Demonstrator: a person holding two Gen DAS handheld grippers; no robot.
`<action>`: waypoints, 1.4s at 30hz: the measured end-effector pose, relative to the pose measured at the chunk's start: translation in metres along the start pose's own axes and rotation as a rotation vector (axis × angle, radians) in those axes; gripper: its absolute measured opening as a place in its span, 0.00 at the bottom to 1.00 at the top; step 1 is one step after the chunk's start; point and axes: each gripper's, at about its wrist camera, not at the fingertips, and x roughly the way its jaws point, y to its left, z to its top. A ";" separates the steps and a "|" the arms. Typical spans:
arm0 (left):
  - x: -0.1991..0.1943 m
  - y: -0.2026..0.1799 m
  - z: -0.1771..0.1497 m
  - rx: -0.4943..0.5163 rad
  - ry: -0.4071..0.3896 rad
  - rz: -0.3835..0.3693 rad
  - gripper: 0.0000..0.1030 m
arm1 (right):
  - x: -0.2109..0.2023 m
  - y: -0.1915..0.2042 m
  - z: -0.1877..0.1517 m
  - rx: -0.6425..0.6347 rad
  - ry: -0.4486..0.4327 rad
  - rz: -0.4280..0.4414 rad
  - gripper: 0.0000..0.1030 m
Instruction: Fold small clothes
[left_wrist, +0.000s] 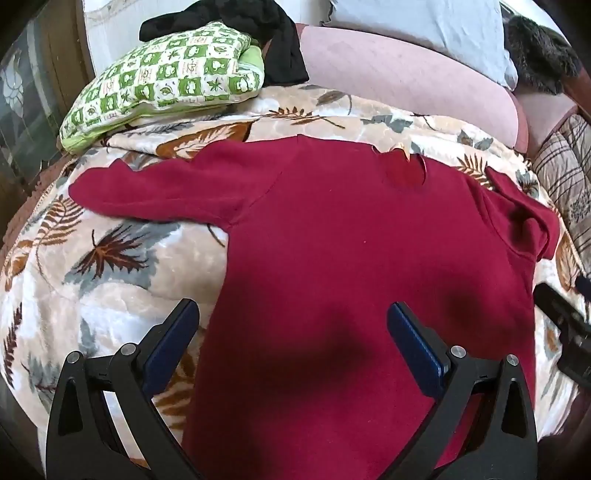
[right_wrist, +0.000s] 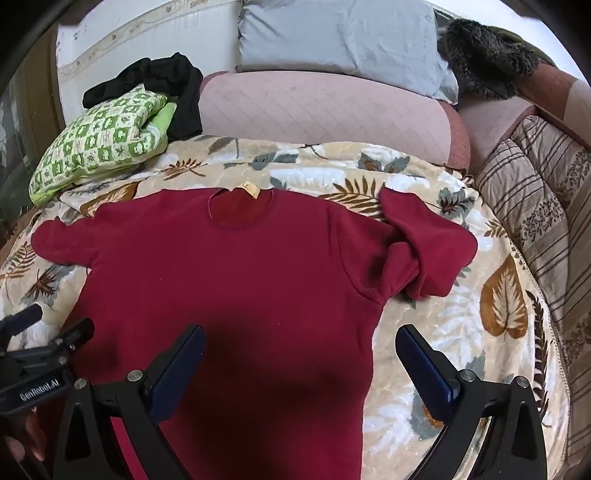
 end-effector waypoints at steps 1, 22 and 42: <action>0.000 -0.001 0.001 -0.003 0.002 -0.008 0.99 | 0.002 -0.002 -0.002 0.004 0.004 0.007 0.99; -0.009 -0.057 0.021 0.165 -0.037 -0.083 0.99 | -0.008 -0.039 -0.007 0.002 0.033 0.041 0.99; 0.003 -0.036 0.016 0.096 -0.017 -0.058 0.99 | 0.021 -0.042 -0.008 0.056 0.017 0.101 0.99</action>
